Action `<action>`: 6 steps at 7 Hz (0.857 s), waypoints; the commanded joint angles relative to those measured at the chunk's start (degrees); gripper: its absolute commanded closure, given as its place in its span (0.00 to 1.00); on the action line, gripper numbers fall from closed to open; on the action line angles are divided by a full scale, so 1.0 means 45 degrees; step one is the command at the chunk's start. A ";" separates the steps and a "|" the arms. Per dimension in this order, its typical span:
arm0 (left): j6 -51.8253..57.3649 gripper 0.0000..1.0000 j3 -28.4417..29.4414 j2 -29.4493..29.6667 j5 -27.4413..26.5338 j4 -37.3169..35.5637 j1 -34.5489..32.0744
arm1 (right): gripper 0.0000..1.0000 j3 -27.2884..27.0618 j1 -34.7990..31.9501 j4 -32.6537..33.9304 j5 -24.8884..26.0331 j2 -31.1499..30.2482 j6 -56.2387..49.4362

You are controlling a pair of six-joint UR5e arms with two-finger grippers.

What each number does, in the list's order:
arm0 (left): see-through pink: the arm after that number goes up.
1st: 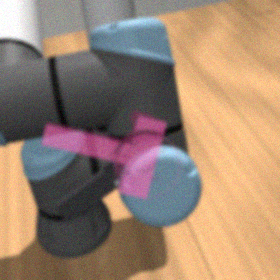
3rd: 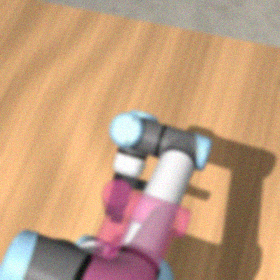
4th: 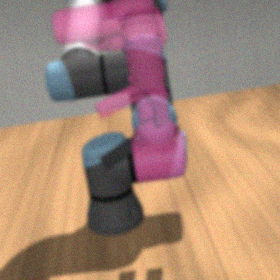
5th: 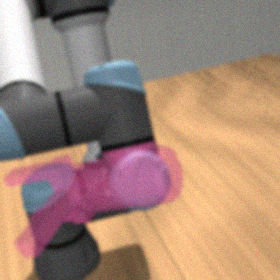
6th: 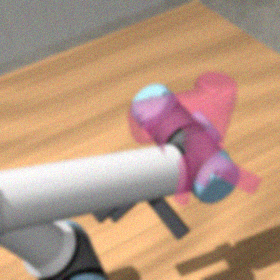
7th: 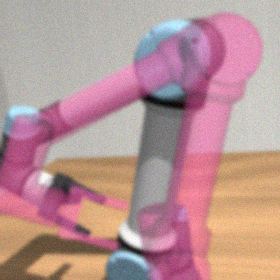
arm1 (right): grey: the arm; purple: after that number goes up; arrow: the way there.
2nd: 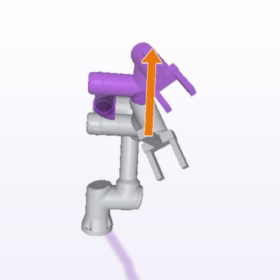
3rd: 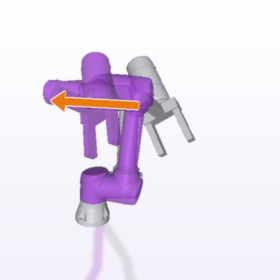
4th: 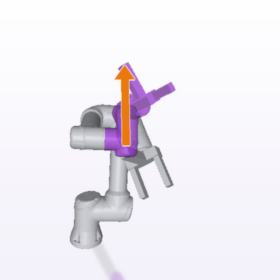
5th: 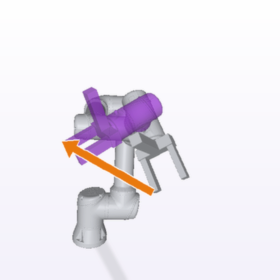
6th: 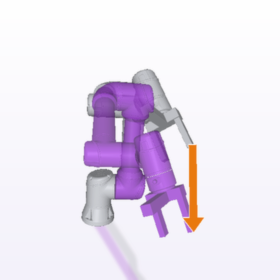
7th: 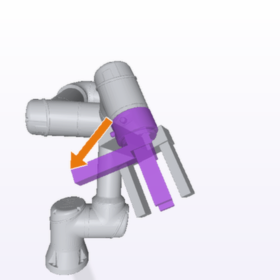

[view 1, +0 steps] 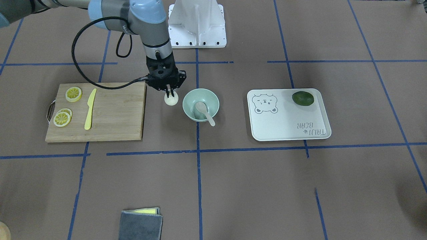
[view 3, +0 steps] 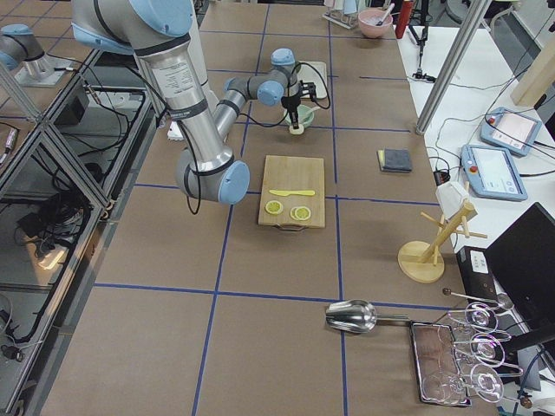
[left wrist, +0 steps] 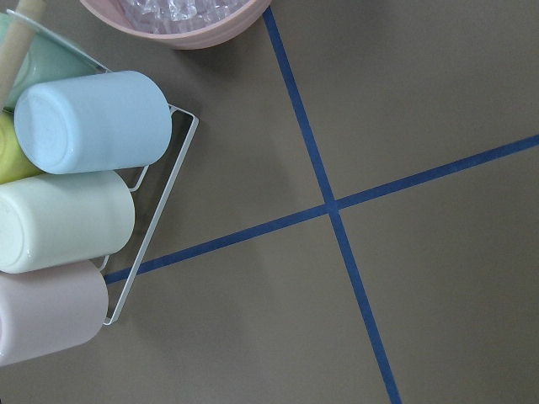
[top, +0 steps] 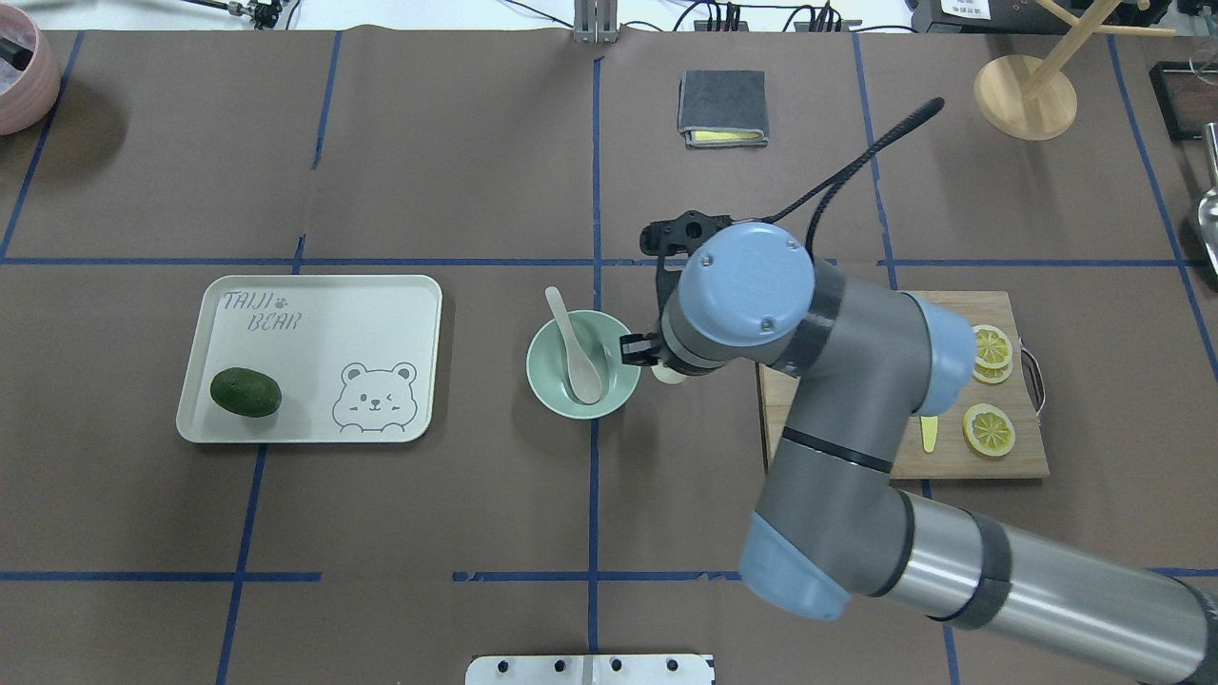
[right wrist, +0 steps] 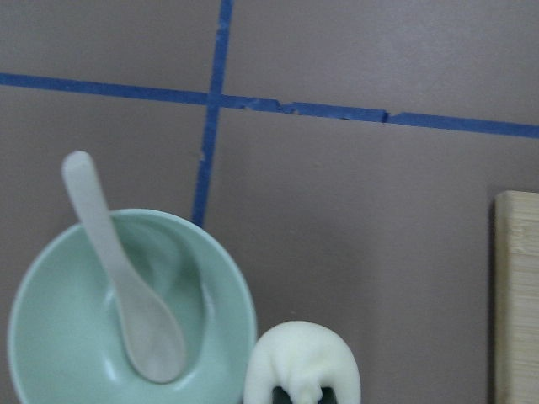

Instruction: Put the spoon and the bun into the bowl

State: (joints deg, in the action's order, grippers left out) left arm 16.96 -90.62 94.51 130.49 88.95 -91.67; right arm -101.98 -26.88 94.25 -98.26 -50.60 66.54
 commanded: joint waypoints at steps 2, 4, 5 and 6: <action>0.0000 0.00 -0.0019 -0.0006 0.0005 0.0000 0.0000 | 1.00 0.3362 0.1029 0.0384 0.1326 0.2749 0.1073; 0.0000 0.00 -0.0039 -0.0006 0.0005 0.0000 -0.0019 | 0.00 0.3385 0.1071 0.0364 0.1483 0.2611 0.1054; 0.0000 0.00 -0.0019 -0.0006 -0.0014 0.0000 -0.0019 | 0.00 0.3288 0.1071 0.0364 0.1485 0.2611 0.0977; 0.0000 0.00 0.0020 -0.0025 -0.0014 0.0000 0.0000 | 0.00 0.3036 0.0955 0.0364 0.1407 0.2534 0.0763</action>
State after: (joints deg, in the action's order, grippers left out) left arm 16.96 -90.68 94.45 130.46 88.94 -91.73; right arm -87.38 -22.25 95.89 -91.74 -38.95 70.79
